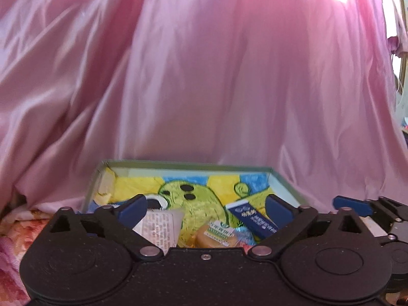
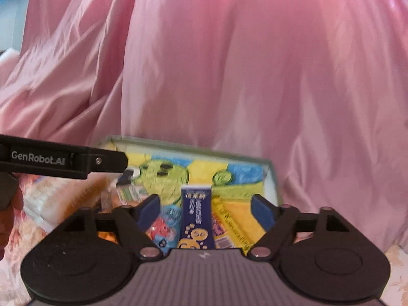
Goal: Organize snacks
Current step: 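Lower the blue stick and bun into the tray and open both tools, then withdraw both tools from the tray back over the red packet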
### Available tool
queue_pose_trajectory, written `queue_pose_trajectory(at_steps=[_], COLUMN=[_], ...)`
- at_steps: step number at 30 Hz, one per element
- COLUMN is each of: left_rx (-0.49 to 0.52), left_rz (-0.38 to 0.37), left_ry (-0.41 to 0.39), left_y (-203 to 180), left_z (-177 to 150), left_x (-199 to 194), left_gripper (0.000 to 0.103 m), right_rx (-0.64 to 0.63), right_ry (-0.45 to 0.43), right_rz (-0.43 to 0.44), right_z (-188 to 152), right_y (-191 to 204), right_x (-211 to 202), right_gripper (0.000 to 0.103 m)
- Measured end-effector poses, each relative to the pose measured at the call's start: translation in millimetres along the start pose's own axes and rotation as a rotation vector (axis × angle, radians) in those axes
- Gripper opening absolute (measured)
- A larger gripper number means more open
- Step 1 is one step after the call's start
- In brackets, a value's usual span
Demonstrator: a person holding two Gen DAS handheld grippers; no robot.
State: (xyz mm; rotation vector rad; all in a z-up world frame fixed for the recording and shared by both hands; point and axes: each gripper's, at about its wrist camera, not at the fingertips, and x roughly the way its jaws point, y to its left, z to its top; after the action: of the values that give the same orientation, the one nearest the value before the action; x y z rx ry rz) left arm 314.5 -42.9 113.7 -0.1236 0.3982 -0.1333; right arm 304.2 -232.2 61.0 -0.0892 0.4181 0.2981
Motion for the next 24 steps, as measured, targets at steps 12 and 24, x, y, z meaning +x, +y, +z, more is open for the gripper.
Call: queue_pose_trajectory(at_steps=[12, 24], left_rx=[-0.004, 0.001], left_rz=[0.016, 0.033], left_ry=[-0.137, -0.129], left_y=[0.9, 10.3], left_z=[-7.3, -46.9], left_x=[-80.2, -134.6], left_gripper=[0.102, 0.102], right_rx=[0.001, -0.023], right_ry=[-0.246, -0.310], right_rz=[-0.068, -0.047], right_z=[-0.8, -29.1], right_y=[5.9, 24.2], right_x=[-85.8, -150.7], right_gripper=[0.103, 0.103])
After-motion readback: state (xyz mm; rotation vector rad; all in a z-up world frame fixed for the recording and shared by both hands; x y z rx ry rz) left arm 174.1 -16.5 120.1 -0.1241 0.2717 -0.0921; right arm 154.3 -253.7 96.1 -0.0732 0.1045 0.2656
